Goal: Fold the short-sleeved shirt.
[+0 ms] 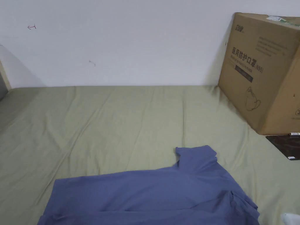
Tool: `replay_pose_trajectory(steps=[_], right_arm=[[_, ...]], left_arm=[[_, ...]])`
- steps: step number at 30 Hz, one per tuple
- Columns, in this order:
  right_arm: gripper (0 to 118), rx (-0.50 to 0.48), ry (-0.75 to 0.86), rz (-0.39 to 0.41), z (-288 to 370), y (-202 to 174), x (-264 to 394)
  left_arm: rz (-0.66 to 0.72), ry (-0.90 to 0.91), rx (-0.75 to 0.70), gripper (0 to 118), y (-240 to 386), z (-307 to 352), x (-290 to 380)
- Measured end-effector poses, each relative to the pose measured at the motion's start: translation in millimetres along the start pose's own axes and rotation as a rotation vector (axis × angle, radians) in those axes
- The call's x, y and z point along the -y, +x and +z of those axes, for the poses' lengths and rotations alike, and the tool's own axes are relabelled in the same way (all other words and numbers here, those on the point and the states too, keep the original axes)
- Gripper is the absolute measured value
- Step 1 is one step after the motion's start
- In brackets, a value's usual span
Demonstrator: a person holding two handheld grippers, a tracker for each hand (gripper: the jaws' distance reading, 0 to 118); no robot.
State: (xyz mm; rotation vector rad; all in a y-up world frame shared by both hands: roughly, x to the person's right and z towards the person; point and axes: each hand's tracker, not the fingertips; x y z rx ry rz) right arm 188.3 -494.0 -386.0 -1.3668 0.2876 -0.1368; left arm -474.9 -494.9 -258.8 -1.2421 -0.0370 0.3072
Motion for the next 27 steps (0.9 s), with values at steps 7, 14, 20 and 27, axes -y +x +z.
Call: replay_pose_trajectory(steps=[7,14,20,27], right_arm=[[117,0.072,0.033,-0.04,19,-9,2],[117,-0.025,0.387,0.064,83,-83,-21],[92,-0.147,0.808,0.24,122,-167,-13],[0,-0.335,0.854,0.145,107,-179,-33]], left_arm=[[0.057,0.073,0.007,107,-11,26,-3],[0.018,0.449,0.061,107,61,100,-30],[-0.082,0.826,0.092,87,128,131,-37],[-0.041,0.799,0.149,0,139,122,-60]])
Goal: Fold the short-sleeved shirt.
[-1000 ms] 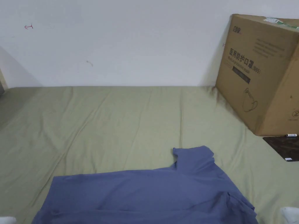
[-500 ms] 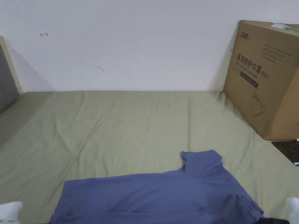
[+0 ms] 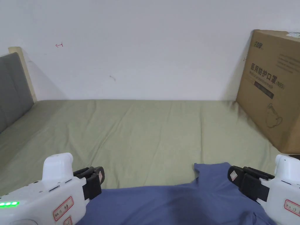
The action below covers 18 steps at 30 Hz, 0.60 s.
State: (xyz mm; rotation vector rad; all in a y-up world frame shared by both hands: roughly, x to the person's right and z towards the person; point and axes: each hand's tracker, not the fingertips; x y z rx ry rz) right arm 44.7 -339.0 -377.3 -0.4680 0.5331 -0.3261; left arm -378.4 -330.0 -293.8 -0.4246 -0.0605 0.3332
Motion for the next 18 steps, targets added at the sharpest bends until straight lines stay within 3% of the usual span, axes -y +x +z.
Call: replay_pose_trajectory(steps=[3,6,11,12,13,14,15,18], right_arm=[[0,0.014,0.027,0.006,-7,4,-5],[0,-0.008,0.06,-0.033,-16,13,-12],[0,-0.088,0.065,-0.248,-34,31,-13],[0,-0.113,0.059,-0.301,-37,37,-10],[0,-0.148,0.043,-0.352,-41,43,-8],[0,-0.166,0.042,-0.372,-44,46,-6],[0,-0.15,0.039,-0.375,-46,51,-5],[0,-0.071,0.02,-0.371,-52,59,-2]], left_arm=[[-0.056,-0.055,-0.063,0,-16,-21,-23],[-0.07,-0.281,-0.15,0,-52,-72,-45],[0.104,-0.583,-0.171,3,-143,-174,-31],[0.093,-0.606,-0.206,22,-154,-190,-24],[0.081,-0.624,-0.222,60,-165,-203,-18],[0.055,-0.636,-0.244,105,-170,-214,-11],[0.039,-0.664,-0.259,113,-177,-226,-4],[0.015,-0.684,-0.256,108,-187,-250,17]])
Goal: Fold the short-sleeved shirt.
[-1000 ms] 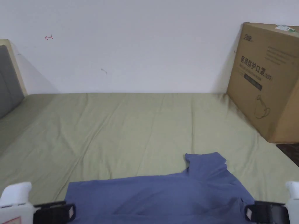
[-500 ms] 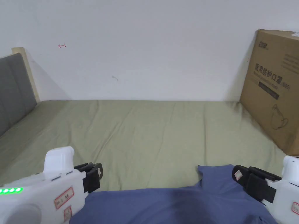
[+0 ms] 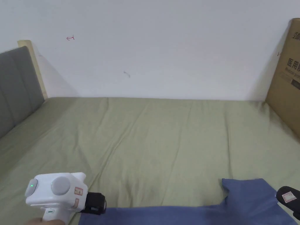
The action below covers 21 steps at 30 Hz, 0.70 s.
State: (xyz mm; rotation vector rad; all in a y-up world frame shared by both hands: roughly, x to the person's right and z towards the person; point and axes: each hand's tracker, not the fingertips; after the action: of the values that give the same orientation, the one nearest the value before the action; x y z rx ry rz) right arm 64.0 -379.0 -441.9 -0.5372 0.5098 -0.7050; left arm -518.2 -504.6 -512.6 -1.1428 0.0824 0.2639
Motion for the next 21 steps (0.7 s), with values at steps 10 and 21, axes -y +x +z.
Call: replay_pose_trajectory(steps=[10,21], right_arm=[[0,0.049,-0.145,-0.243,-37,70,-49],[116,0.517,-0.579,0.161,-199,127,-110]], left_arm=[[-0.194,0.123,-0.087,61,13,-2,33],[-0.258,0.168,0.009,4,49,59,25]])
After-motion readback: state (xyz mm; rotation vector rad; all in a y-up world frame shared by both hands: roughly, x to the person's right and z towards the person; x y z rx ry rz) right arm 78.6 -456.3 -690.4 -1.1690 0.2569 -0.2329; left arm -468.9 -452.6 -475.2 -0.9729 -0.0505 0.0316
